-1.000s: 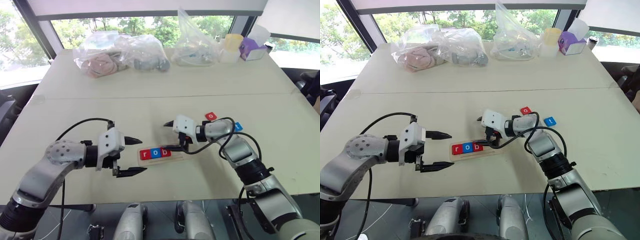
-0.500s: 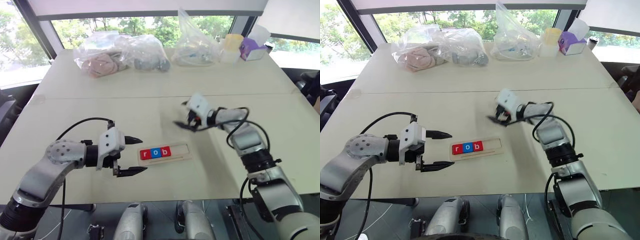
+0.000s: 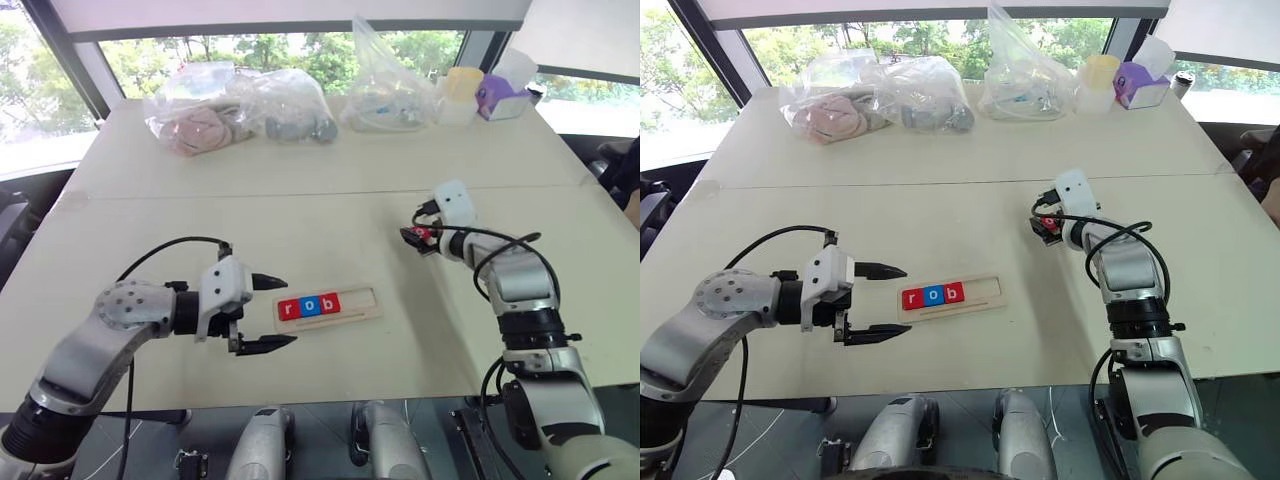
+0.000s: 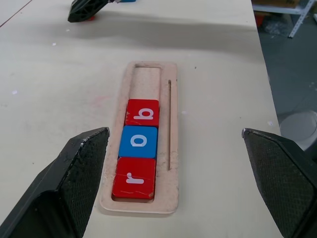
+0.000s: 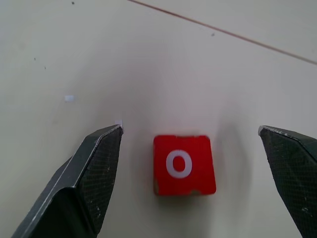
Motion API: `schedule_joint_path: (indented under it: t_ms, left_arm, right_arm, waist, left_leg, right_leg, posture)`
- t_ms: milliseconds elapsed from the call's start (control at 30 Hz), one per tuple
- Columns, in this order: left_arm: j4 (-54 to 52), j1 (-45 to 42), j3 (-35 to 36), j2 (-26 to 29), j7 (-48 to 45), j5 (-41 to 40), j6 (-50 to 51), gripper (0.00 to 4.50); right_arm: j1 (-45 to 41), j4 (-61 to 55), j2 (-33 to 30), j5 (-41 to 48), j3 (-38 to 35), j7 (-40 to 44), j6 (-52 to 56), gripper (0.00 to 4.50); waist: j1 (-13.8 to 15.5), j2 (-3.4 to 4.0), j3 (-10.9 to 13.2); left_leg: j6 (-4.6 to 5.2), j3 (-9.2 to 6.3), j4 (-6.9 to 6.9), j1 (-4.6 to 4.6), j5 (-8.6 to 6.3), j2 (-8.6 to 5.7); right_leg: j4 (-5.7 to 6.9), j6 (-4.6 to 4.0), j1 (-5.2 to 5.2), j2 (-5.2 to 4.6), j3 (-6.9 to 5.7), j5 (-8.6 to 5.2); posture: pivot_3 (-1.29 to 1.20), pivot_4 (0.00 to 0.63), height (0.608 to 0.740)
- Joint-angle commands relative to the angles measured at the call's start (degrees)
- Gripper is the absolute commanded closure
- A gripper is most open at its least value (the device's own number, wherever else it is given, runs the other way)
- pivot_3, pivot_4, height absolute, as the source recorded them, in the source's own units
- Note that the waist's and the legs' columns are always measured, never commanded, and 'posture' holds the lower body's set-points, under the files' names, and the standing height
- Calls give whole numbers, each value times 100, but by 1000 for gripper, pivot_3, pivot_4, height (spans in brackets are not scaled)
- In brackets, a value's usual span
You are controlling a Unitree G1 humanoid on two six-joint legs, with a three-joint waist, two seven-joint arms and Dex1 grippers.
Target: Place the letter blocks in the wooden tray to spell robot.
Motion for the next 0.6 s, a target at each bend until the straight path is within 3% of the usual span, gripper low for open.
schedule_joint_path:
  t_ms: [33, 233, 333, 467, 500, 600]
  left_arm:
    - [-102, -86, 35, -3, -18, -5, -123, 0]
    - [-91, -104, 30, -8, -12, 12, -157, 0]
    - [-92, -101, 30, -11, -1, 10, -161, 0]
    - [-90, -103, 19, -18, 10, 9, -150, 0]
    - [-85, -103, 24, -16, 4, 4, -153, 0]
    - [-75, -93, 44, -9, -17, -16, -161, 0]
  right_arm:
    - [48, -10, 35, 82, -150, -175, 74, 64]
    - [-27, 350, 136, 315, -286, -223, 184, 64]
    - [-142, 494, 253, 488, -443, -288, 327, 951]
    - [-101, 50, 405, 772, -614, -379, 898, 3011]
    - [-36, -175, 412, 808, -641, -425, 1064, 3321]
    - [204, -1088, 500, 884, -886, -758, 1503, 3321]
  waist:
    - [0, 0, -1]
    - [2, -1, -2]
    - [-3, -1, -3]
    - [-6, -1, -3]
    - [-6, -1, -3]
    - [1, 0, -2]
  left_leg:
    - [0, 0, 0, 0, 0, 0]
    - [0, -1, 3, 4, 0, 0]
    - [0, -1, 4, 6, 0, 1]
    - [1, -2, 4, 6, 0, 4]
    - [1, -2, 3, 6, 0, 5]
    - [1, -3, -3, 4, 0, 5]
  right_leg:
    - [0, 0, 0, 0, 1, 0]
    - [0, 0, 6, 0, 2, 0]
    - [0, 1, 8, 0, 2, -1]
    - [1, -2, 7, 1, 3, 1]
    - [1, -2, 7, 1, 3, 1]
    - [1, 0, 4, 2, 3, 0]
  posture:
    - [0, 150, 740]
    - [0, 150, 740]
    - [0, 150, 740]
    - [0, 150, 740]
    - [0, 150, 740]
    - [0, 150, 740]
